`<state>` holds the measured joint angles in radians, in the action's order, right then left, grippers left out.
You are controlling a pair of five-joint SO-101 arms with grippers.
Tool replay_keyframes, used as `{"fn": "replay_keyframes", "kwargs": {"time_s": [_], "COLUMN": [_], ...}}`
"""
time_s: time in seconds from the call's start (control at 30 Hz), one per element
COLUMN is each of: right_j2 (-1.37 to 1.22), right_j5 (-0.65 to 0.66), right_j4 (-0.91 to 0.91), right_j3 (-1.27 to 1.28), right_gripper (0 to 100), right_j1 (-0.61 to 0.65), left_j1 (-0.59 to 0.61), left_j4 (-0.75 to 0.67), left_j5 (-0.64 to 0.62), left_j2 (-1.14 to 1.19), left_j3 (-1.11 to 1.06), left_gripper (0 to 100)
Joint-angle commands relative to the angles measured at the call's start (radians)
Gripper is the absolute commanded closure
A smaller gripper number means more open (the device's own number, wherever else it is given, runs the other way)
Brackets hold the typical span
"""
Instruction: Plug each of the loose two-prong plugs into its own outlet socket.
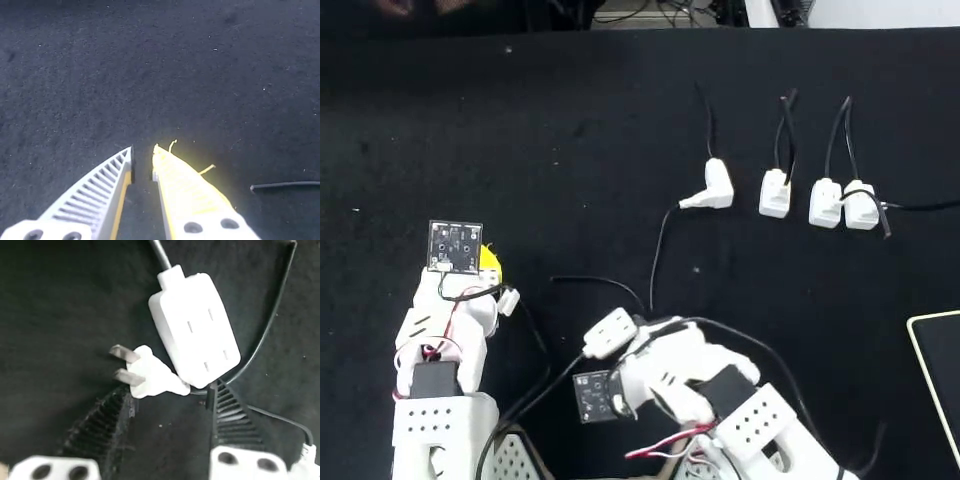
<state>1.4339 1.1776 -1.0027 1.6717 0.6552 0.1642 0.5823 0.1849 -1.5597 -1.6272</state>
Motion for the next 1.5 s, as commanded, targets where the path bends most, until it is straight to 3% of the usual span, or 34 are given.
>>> {"fn": "replay_keyframes", "kwargs": {"time_s": [0.0, 0.13, 0.37, 0.53, 0.67, 0.87, 1.2, 1.47], "right_j2": [0.007, 0.007, 0.015, 0.015, 0.008, 0.007, -0.007, -0.443], "right_j5": [-0.049, -0.015, 0.006, -0.002, -0.152, -0.287, -0.293, -0.282], "right_j4": [-0.097, -0.074, -0.012, 0.012, 0.002, -0.173, -0.273, -0.47], "right_j3": [-0.096, -0.061, -0.031, -0.059, -0.191, -0.484, -0.705, -0.75], "right_gripper": [78.4, 83.8, 90.6, 99.0, 98.8, 98.8, 98.8, 98.8], "right_j1": [0.12, 0.121, -0.057, -0.107, -0.133, -0.226, -0.555, -0.562], "left_j1": [0.031, 0.051, 0.044, 0.044, 0.044, 0.044, 0.044, 0.042], "left_j4": [-0.018, -0.017, -0.017, -0.017, -0.017, -0.017, -0.017, -0.017], "left_j5": [-0.009, -0.011, -0.011, -0.011, -0.011, -0.011, -0.011, -0.011], "left_j2": [-0.011, -0.011, -0.011, -0.011, -0.011, -0.011, -0.011, -0.011], "left_j3": [0.064, 0.073, 0.071, 0.073, 0.071, 0.071, 0.071, 0.071], "left_gripper": [92, 92, 92, 92, 92, 92, 92, 92]}}
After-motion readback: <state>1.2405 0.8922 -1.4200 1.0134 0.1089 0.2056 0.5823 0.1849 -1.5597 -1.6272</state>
